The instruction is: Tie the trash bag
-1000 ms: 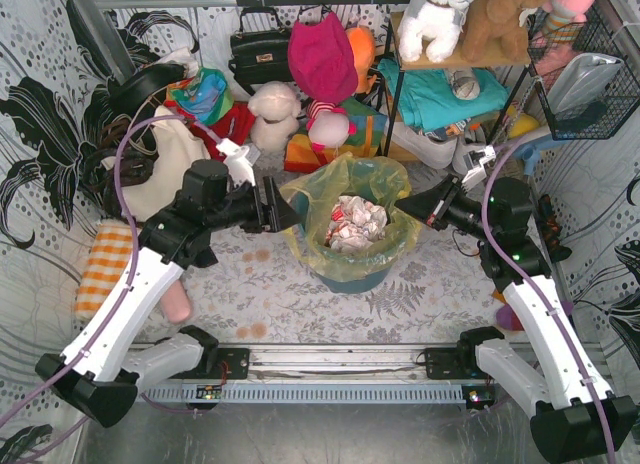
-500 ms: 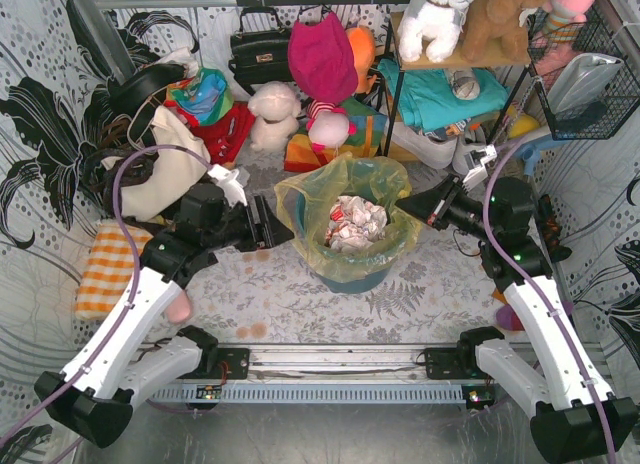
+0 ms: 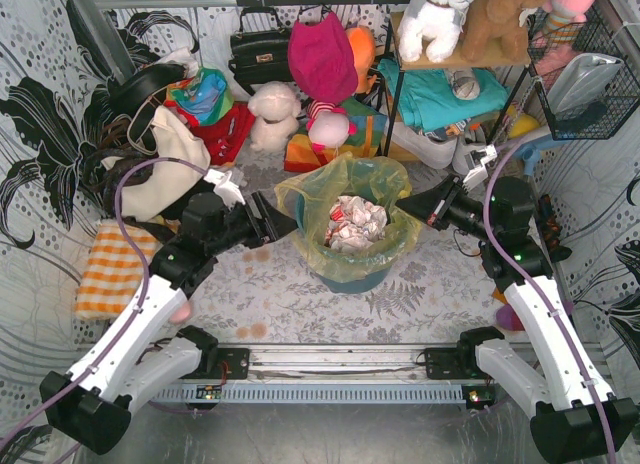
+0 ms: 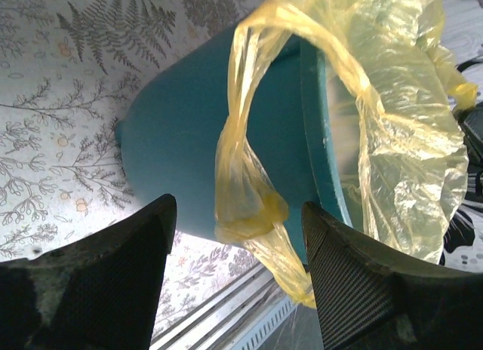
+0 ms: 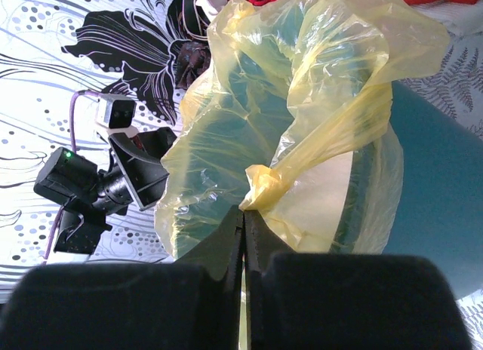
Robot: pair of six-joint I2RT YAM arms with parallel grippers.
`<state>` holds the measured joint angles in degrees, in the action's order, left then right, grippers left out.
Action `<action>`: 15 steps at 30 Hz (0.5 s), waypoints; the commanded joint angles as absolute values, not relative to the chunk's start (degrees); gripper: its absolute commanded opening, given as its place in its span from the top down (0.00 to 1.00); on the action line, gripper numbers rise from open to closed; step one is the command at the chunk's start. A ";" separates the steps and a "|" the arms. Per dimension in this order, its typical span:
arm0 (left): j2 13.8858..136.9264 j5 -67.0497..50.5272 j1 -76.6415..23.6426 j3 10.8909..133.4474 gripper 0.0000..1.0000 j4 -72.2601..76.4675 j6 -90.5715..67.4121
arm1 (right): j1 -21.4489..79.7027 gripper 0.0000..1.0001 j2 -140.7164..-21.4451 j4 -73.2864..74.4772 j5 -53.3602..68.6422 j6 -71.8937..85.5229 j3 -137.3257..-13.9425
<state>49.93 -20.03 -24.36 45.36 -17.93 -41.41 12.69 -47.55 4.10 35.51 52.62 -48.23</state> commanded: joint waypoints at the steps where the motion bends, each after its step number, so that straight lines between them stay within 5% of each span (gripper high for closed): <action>1: 49.60 -16.21 -24.17 44.46 0.26 -11.93 -43.03 | 13.14 1.00 -46.74 4.13 34.99 51.40 -49.96; 8: 51.22 -16.87 -24.12 42.89 0.45 -14.29 -42.28 | 13.18 1.00 -46.45 4.52 34.67 51.17 -50.01; 15: 51.71 -16.28 -24.17 41.32 0.49 -13.93 -42.12 | 13.18 1.00 -46.21 4.65 34.54 51.32 -50.06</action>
<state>51.29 -17.02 -24.32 42.28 -17.06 -42.59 12.69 -47.24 4.97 34.85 52.62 -48.23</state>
